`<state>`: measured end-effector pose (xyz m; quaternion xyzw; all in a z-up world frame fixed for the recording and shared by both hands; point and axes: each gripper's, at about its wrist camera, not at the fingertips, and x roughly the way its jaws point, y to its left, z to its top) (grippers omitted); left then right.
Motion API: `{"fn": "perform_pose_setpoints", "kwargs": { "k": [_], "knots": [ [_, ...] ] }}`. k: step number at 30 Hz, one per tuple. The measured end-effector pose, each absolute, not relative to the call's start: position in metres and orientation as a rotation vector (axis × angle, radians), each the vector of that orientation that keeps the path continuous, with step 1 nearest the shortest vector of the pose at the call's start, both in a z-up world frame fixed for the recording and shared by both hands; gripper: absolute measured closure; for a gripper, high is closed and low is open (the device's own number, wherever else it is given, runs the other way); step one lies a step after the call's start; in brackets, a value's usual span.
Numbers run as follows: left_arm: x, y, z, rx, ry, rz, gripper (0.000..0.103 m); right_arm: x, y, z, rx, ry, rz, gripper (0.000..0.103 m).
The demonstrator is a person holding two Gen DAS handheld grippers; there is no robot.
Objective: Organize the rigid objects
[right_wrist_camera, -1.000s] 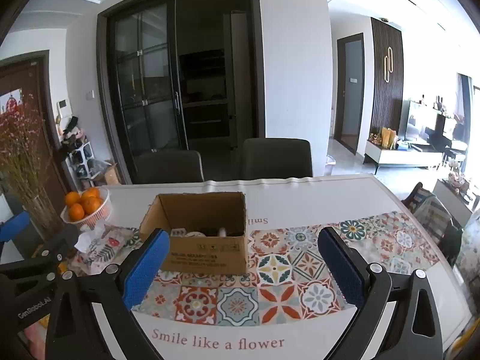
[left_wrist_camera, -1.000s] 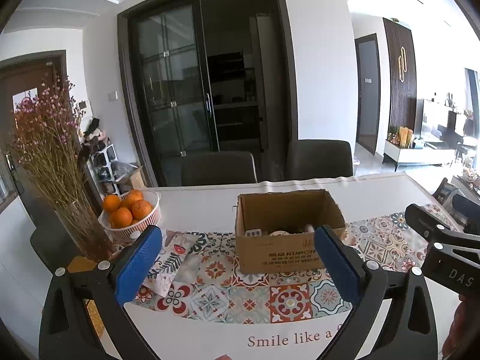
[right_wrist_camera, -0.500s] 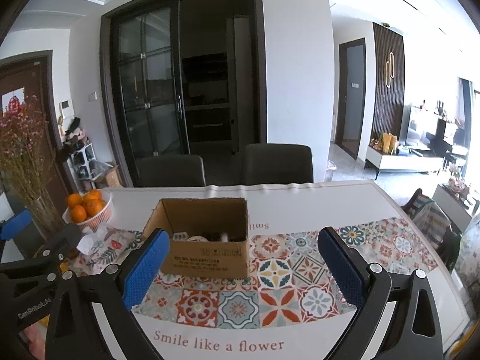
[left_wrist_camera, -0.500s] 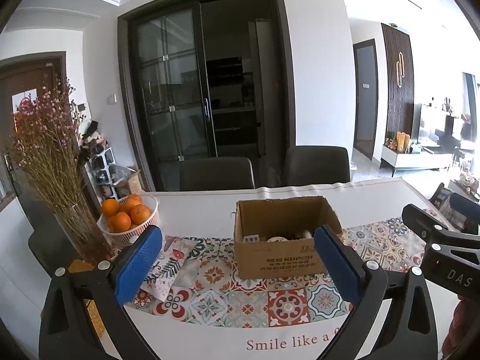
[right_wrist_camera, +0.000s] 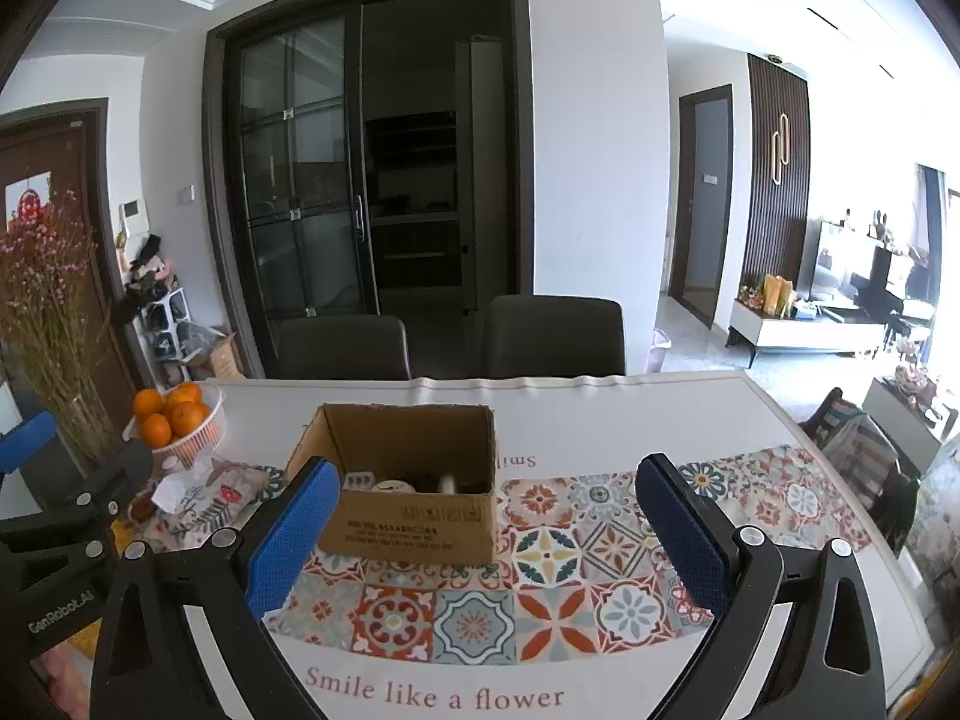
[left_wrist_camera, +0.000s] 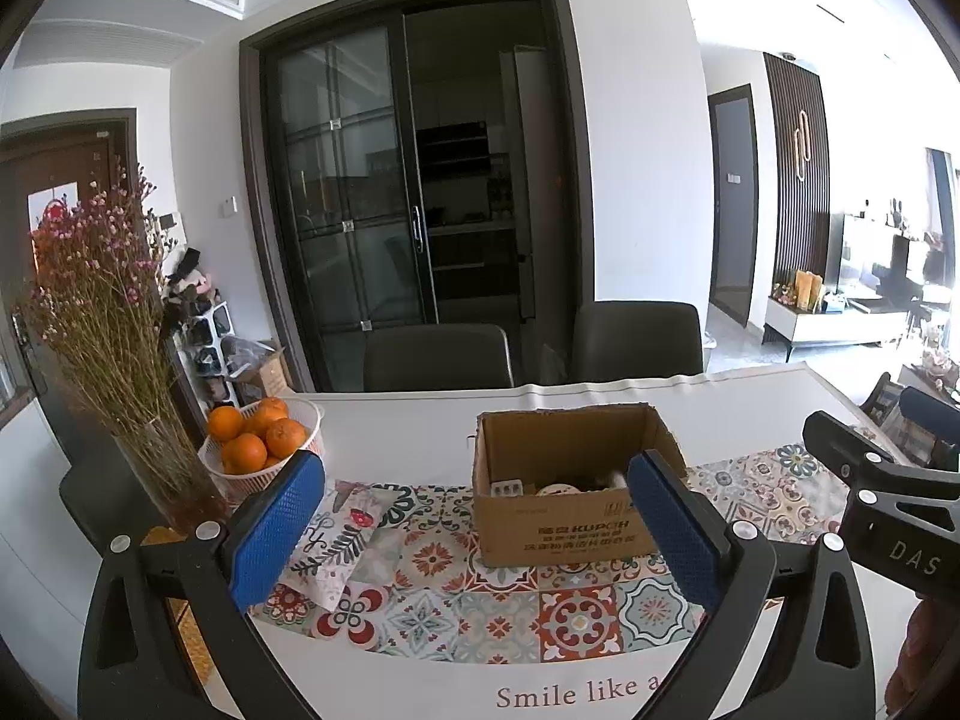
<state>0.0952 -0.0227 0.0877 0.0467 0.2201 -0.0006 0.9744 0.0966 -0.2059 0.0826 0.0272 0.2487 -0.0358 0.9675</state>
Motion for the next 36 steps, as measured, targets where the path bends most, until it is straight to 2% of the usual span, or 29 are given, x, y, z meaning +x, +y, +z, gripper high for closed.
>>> {"fn": "perform_pose_setpoints", "kwargs": {
  "k": [36],
  "knots": [
    [0.0964,-0.0234,0.0887,0.094,0.446,-0.008,0.0,0.0957,-0.205,0.0827,0.058,0.503,-0.067,0.002]
  ]
}}
